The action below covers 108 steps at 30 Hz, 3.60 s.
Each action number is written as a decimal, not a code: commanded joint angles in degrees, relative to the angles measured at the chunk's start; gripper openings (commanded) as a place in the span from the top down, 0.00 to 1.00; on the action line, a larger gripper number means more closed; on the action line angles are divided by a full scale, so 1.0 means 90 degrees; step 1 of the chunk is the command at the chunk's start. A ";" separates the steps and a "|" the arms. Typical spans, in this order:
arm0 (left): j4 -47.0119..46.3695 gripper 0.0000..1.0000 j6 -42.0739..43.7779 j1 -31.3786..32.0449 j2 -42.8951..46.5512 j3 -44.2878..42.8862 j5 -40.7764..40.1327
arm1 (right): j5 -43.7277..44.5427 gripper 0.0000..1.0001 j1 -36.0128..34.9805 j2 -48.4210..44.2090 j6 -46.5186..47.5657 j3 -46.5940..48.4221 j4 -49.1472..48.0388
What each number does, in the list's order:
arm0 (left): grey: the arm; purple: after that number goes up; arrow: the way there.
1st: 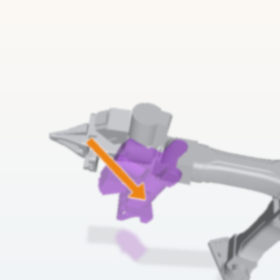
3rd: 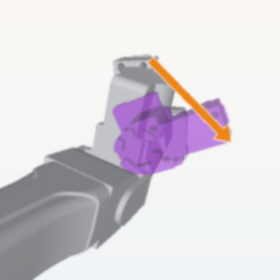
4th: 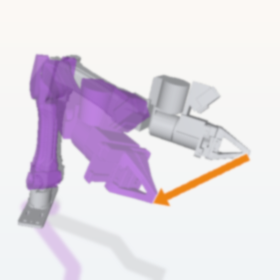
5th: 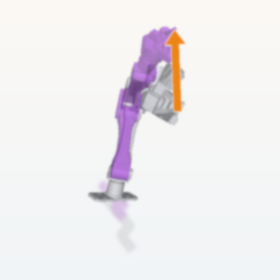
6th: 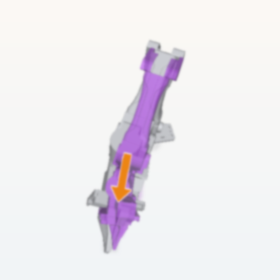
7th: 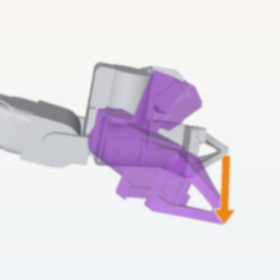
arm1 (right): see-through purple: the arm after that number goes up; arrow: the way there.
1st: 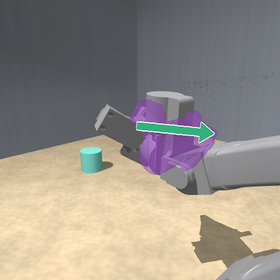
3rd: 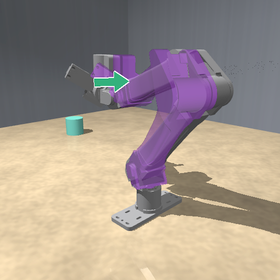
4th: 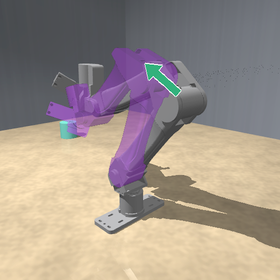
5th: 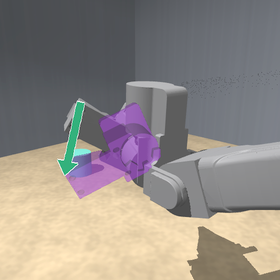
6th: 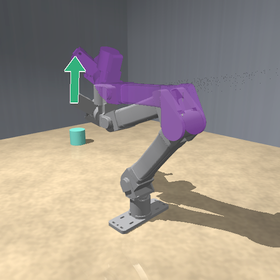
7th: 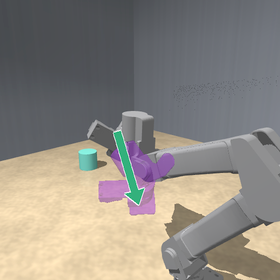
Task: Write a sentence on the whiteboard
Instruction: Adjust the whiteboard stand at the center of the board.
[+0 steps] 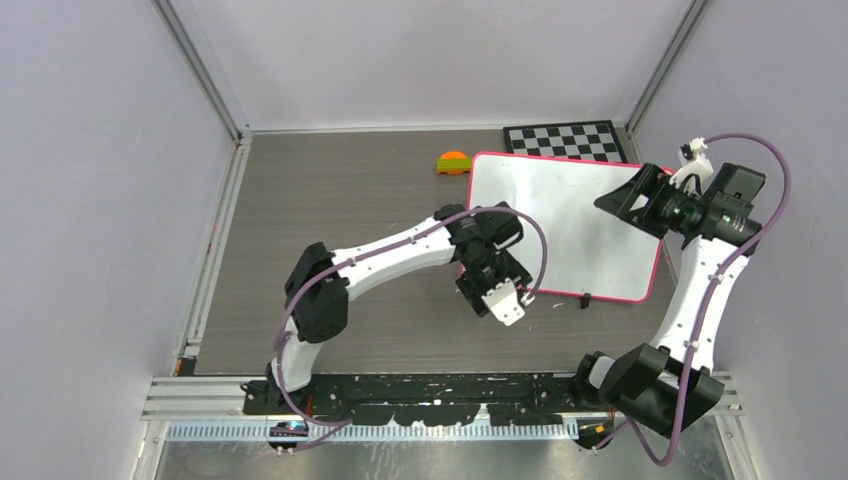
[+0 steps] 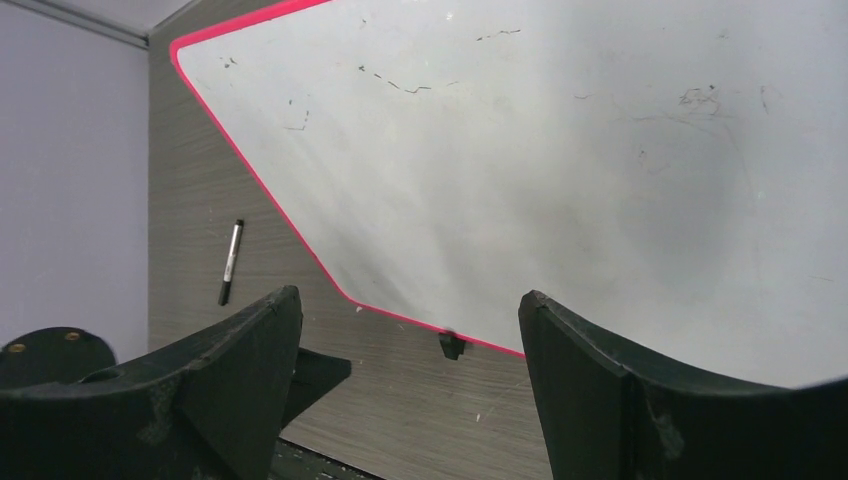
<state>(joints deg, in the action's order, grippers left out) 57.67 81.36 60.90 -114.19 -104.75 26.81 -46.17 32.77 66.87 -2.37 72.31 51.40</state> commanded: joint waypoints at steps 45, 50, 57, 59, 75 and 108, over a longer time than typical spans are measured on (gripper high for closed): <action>0.1136 0.63 0.4229 0.0567 -0.3292 -0.3342 -0.2794 | -0.0971 0.16 0.0667 -0.0320 -0.0614 -0.0244 -0.0689; 0.1316 0.59 0.4397 0.0531 -0.3328 -0.3395 -0.3197 | -0.1002 0.16 0.0674 -0.0333 -0.0599 -0.0252 -0.0691; 0.0961 0.65 0.4361 0.0518 -0.3420 -0.3351 -0.3256 | -0.1032 0.16 0.0671 -0.0362 -0.0606 -0.0281 -0.0690; 0.0964 0.69 0.4357 0.0525 -0.3439 -0.3344 -0.3317 | -0.1032 0.16 0.0672 -0.0360 -0.0606 -0.0300 -0.0691; 0.1375 0.97 0.3480 0.0568 -0.2564 -0.2206 -0.3984 | -0.1169 0.16 0.0674 -0.0394 -0.0527 -0.0320 -0.0630; 0.4351 1.00 -0.0202 0.0782 -0.3221 -0.2848 -0.4459 | -0.1558 0.15 0.0670 -0.0510 -0.0377 -0.0308 -0.0515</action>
<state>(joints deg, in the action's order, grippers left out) 84.88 83.85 68.27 -143.28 -131.52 -11.99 -58.78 38.48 63.33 -7.11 69.10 46.92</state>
